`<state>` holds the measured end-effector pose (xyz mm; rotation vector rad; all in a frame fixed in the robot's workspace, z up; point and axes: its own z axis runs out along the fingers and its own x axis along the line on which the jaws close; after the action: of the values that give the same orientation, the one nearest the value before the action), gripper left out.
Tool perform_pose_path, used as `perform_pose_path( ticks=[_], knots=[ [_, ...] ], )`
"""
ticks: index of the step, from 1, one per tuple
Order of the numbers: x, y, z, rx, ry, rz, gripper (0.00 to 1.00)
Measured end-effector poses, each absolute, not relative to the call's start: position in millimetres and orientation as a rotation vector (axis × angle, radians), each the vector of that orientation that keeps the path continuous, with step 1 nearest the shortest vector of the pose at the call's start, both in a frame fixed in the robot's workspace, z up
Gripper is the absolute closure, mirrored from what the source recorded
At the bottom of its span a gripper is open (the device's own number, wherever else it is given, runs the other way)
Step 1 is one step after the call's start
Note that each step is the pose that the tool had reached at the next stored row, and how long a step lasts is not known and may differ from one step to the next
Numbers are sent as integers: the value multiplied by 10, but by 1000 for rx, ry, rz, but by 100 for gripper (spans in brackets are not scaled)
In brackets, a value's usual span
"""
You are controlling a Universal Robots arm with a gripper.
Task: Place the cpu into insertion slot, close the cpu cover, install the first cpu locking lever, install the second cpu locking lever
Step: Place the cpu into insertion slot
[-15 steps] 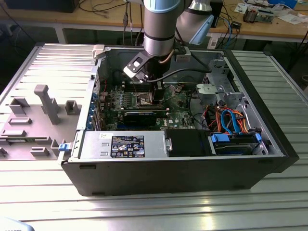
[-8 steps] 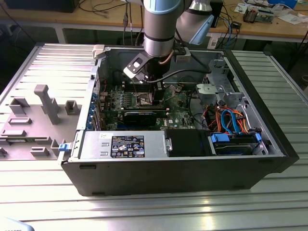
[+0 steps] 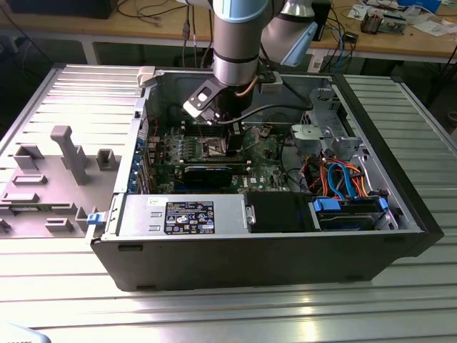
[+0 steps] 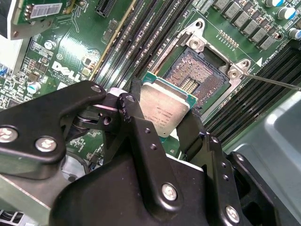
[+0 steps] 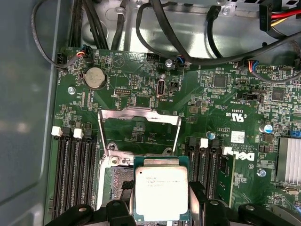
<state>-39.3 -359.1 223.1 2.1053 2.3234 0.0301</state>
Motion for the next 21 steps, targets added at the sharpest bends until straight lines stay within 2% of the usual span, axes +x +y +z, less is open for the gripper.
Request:
perform_pose_path(
  ticks=[3,21],
  knots=[
    [-520,-3443,2216,2117,2312,31,45],
    [-530,-3443,2160,2199,2229,26,45]
  ],
)
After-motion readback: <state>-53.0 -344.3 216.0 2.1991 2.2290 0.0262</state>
